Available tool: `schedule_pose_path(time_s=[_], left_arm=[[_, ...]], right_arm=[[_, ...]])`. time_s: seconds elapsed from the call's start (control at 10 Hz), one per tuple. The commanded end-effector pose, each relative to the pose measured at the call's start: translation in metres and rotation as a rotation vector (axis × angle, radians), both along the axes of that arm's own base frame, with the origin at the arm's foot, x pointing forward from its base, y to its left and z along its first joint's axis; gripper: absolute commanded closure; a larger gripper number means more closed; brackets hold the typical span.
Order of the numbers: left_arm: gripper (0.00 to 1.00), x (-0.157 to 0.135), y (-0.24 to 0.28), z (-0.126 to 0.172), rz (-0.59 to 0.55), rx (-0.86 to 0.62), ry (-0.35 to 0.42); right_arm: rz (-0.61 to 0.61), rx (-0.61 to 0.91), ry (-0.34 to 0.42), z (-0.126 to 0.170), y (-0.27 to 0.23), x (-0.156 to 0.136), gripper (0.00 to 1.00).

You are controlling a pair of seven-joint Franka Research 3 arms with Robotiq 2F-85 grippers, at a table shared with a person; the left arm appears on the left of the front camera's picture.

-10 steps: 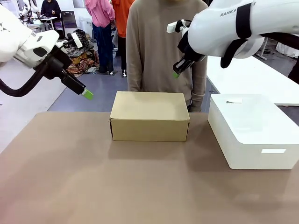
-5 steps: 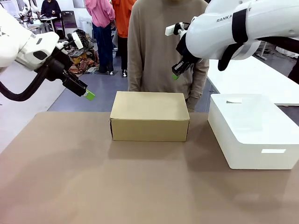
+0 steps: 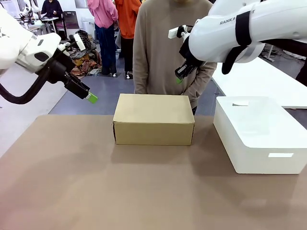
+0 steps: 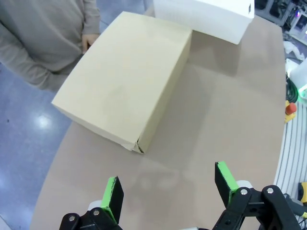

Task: Pack the shoes into the box.
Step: Press down on the lid of the Shoes Box.

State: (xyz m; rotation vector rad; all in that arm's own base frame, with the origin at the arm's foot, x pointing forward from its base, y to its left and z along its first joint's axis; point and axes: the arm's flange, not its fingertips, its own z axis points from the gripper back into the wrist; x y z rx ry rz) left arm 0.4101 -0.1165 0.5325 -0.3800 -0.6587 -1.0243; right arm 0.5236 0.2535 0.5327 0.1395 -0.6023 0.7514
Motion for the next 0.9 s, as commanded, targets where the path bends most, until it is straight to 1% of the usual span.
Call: schedule_pose_path(time_s=[0.0,0.3,0.4,0.5,0.6,0.8], left_arm=[[0.00,-0.003,0.007,0.000,0.071,-0.020,-0.025],[0.00,-0.004,0.009,0.001,0.157,-0.018,-0.072],[0.00,-0.003,0.009,0.001,0.142,-0.023,-0.059],[0.00,0.002,0.012,0.007,0.110,-0.016,-0.061],[0.00,0.002,0.012,0.007,0.110,-0.016,-0.061],[0.00,0.002,0.012,0.007,0.110,-0.016,-0.061]], right_arm=[[-0.050,0.030,0.038,-0.001,0.021,0.025,1.00],[-0.078,0.058,0.074,-0.017,0.040,0.048,1.00],[-0.094,0.057,0.077,-0.024,0.045,0.055,1.00],[-0.114,0.052,0.089,-0.032,0.049,0.065,1.00],[-0.132,0.058,0.091,-0.040,0.053,0.073,1.00],[-0.155,0.038,0.126,-0.061,0.064,0.089,1.00]])
